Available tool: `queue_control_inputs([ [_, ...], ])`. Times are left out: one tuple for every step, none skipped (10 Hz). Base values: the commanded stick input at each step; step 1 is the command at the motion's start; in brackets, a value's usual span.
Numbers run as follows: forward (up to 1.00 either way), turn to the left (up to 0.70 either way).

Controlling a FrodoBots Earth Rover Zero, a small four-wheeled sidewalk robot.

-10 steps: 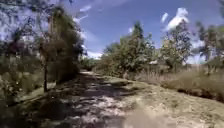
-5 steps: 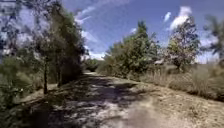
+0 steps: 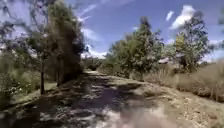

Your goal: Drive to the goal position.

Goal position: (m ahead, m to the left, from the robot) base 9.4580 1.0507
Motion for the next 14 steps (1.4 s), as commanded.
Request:
queue_control_inputs([
  [0.70, 0.00],
  [0.70, 0.00],
  [0.70, 0.00],
  [0.70, 0.00],
  [0.70, 0.00],
  [0.70, 0.00],
  [0.70, 0.00],
  [0.70, 0.00],
  [0.70, 0.00],
  [0.70, 0.00],
  [0.70, 0.00],
  [0.70, 0.00],
  [0.70, 0.00],
  [0.70, 0.00],
])
